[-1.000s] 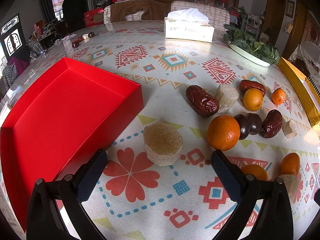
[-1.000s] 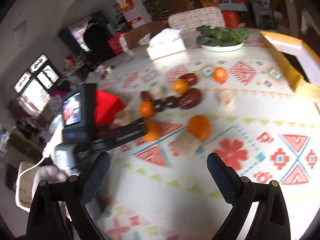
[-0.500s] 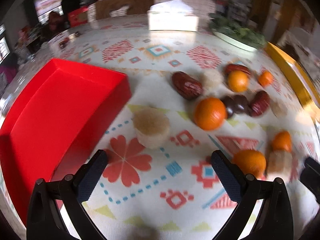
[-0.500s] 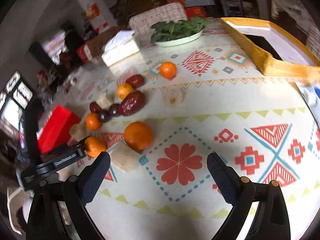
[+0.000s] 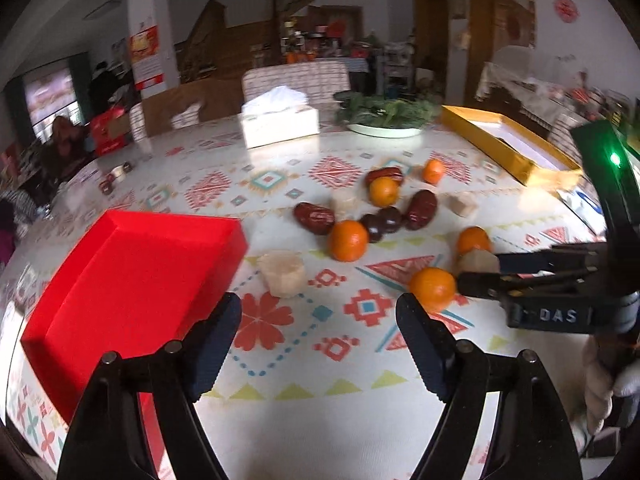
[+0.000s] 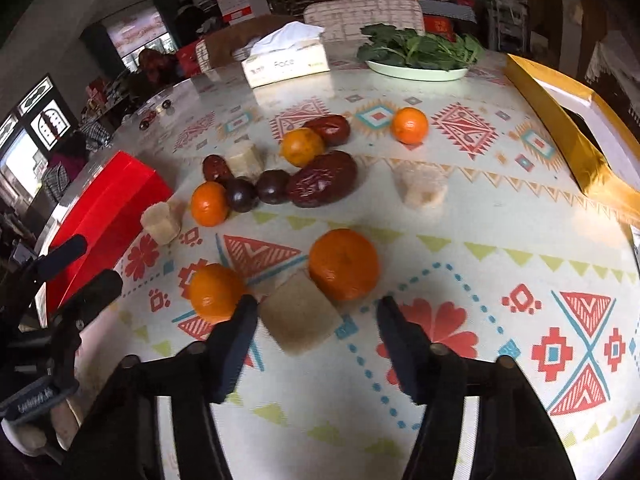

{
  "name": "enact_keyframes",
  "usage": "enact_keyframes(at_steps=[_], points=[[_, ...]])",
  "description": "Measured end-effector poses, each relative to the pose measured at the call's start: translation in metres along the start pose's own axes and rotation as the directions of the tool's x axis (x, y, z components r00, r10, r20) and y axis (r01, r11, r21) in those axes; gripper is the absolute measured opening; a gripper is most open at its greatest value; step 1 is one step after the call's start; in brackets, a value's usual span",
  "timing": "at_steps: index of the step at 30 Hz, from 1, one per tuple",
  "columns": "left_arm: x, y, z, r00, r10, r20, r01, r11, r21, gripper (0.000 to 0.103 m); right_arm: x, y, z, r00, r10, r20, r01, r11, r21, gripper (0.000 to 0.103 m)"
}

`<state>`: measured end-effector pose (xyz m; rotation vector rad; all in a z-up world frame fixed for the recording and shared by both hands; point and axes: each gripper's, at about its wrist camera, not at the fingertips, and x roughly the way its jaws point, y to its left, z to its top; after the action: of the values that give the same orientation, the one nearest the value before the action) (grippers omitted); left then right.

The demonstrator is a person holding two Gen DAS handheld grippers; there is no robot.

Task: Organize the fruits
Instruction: 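Grasp an orange with the left tool while the right tool approaches a pale cube, then drop the orange into the red tray with the left tool while the right tool drops the pale cube in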

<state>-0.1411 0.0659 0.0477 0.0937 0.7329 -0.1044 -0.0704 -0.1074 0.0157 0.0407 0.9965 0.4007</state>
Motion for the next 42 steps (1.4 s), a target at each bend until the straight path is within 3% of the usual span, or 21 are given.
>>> enact_keyframes(at_steps=[4,13,17,18,19,20,24,30,34,37,42], points=[[0.008,-0.012,0.0,1.0,-0.021,-0.018,0.021,0.999,0.025,0.079,-0.001,-0.002,-0.001,0.998,0.055,0.004,-0.055,0.998,0.006,0.044],[0.035,-0.047,0.01,0.994,-0.09,-0.069,0.098,0.989,0.113,0.079,-0.022,-0.021,-0.011,0.997,0.064,0.036,-0.066,0.997,0.049,0.044],[0.055,-0.067,0.011,0.987,-0.095,-0.126,0.114,0.982,0.153,0.078,-0.033,-0.031,-0.012,0.998,0.048,0.048,-0.051,0.997,0.062,0.044],[0.059,-0.069,0.01,0.986,-0.088,-0.142,0.11,0.982,0.156,0.073,-0.035,-0.032,-0.012,0.998,0.048,0.049,-0.051,0.997,0.063,0.044],[0.062,-0.069,0.01,0.983,-0.094,-0.158,0.118,0.981,0.154,0.05,-0.036,-0.033,-0.013,0.998,0.047,0.052,-0.05,0.997,0.064,0.044],[0.061,-0.067,0.011,0.977,-0.134,-0.165,0.155,0.98,0.126,0.034,-0.038,-0.034,-0.013,0.997,0.048,0.054,-0.051,0.996,0.066,0.044],[0.06,-0.058,0.011,0.979,-0.127,-0.159,0.139,0.988,0.065,0.034,-0.039,-0.032,-0.013,0.997,0.058,0.054,-0.061,0.996,0.067,0.044],[0.022,-0.013,0.014,0.992,-0.109,-0.062,0.104,0.991,-0.084,0.034,-0.047,-0.013,-0.006,0.993,0.108,0.053,-0.11,0.993,0.035,0.044],[-0.01,0.046,0.015,1.0,-0.027,-0.011,0.025,0.98,-0.199,0.034,-0.049,0.017,0.012,0.981,0.191,0.043,-0.191,0.982,-0.001,0.044],[-0.023,0.097,0.016,0.997,0.069,-0.016,-0.071,0.96,-0.271,0.034,-0.044,0.053,0.033,0.964,0.266,0.021,-0.265,0.963,-0.043,0.044],[-0.015,0.171,0.005,0.978,0.184,-0.1,-0.208,0.907,-0.366,0.034,-0.006,0.129,0.069,0.923,0.378,-0.07,-0.384,0.916,-0.116,0.044]])
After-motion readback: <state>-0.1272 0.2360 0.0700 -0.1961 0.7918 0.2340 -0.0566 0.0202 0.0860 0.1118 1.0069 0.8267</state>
